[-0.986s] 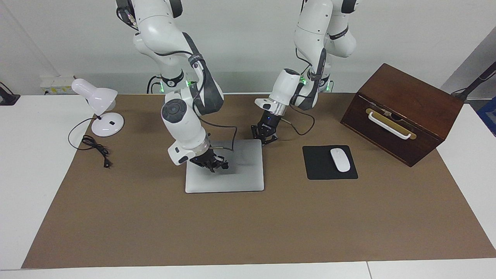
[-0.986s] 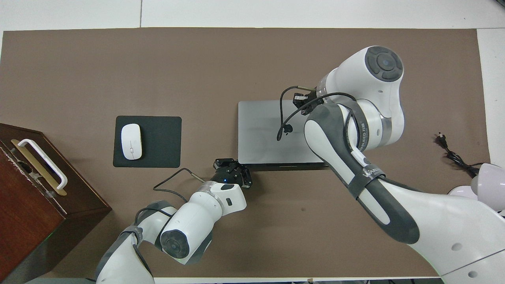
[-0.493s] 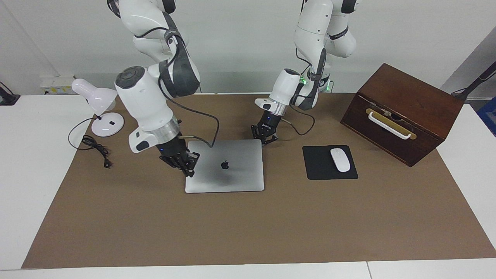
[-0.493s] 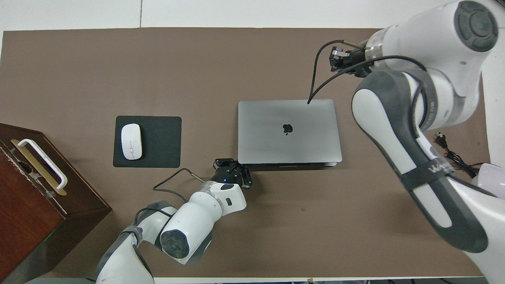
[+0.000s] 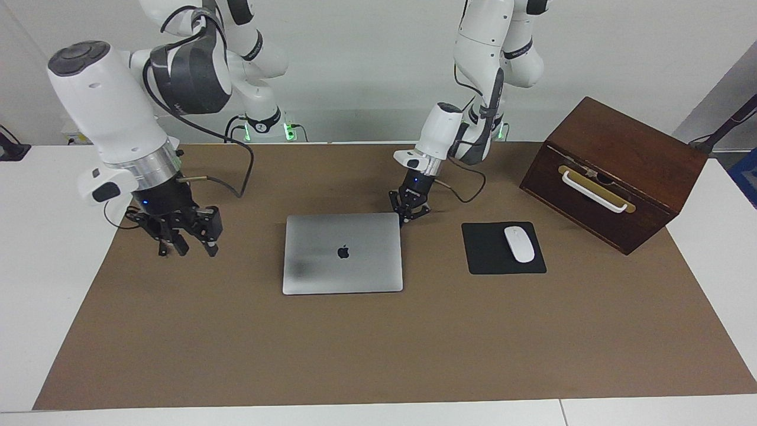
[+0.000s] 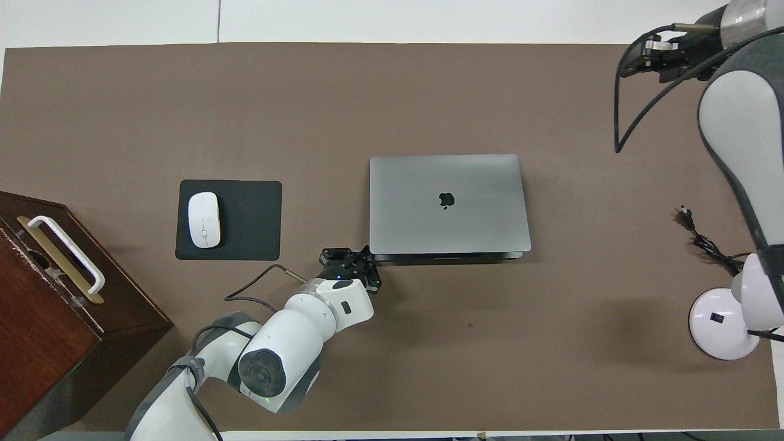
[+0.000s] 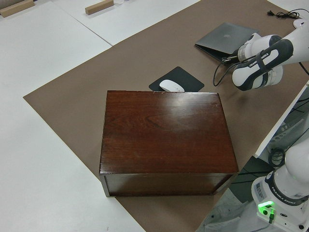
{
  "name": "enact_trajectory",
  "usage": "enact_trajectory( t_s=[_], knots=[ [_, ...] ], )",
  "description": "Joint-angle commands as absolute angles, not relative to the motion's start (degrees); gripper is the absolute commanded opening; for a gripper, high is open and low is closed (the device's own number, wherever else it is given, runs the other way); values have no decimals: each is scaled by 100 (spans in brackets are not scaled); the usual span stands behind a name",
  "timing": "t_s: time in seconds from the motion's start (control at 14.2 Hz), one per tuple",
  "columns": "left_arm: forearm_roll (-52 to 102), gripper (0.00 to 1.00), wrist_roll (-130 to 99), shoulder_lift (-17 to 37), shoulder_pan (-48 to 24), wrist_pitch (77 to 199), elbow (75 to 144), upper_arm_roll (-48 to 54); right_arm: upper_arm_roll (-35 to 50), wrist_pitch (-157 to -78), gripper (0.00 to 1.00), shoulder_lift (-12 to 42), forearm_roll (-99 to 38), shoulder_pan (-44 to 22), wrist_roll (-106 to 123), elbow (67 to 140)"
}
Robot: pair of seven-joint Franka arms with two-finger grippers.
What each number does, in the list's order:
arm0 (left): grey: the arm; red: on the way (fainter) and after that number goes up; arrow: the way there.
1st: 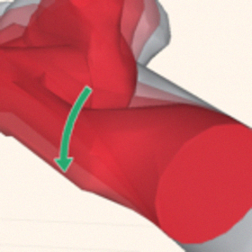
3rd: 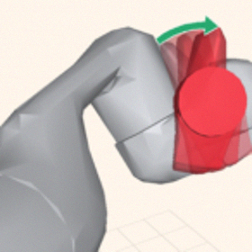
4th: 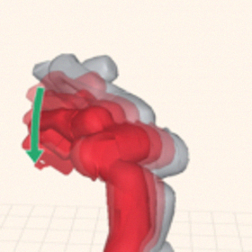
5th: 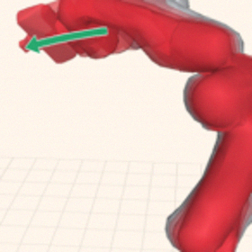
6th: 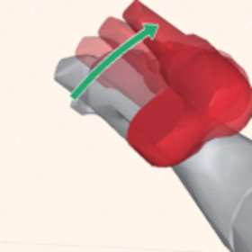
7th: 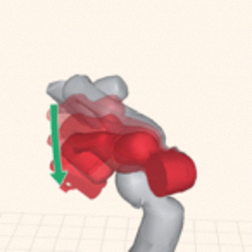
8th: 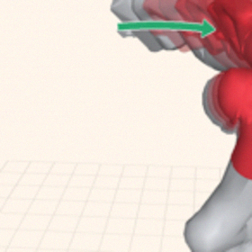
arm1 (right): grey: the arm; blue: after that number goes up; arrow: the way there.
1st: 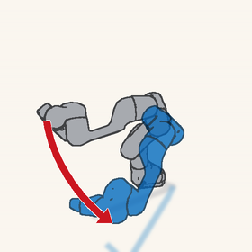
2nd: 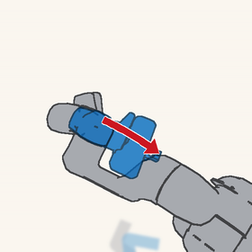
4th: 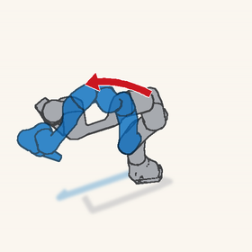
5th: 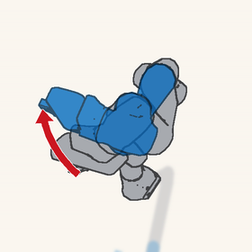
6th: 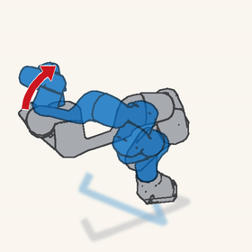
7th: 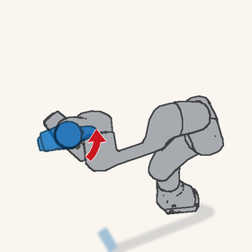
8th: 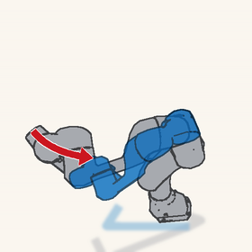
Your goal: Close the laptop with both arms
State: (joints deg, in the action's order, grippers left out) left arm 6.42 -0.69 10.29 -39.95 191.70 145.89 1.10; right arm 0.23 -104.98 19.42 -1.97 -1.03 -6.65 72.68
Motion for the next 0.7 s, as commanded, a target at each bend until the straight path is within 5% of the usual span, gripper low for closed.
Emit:
enact_trajectory(
  t_s=[0.0,0.42,0.63],
  knots=[
    [712,0,8,-85,-3745,17690,14854,97,62,-10126,100,1724,227,0,-186,7128],
    [712,0,88,-1115,-3323,15034,14065,70,79,-9213,100,1169,141,-17,-796,7224],
    [642,0,88,-1283,-2990,13698,13353,70,105,-9219,100,758,27,-88,-1221,7985]
  ],
)
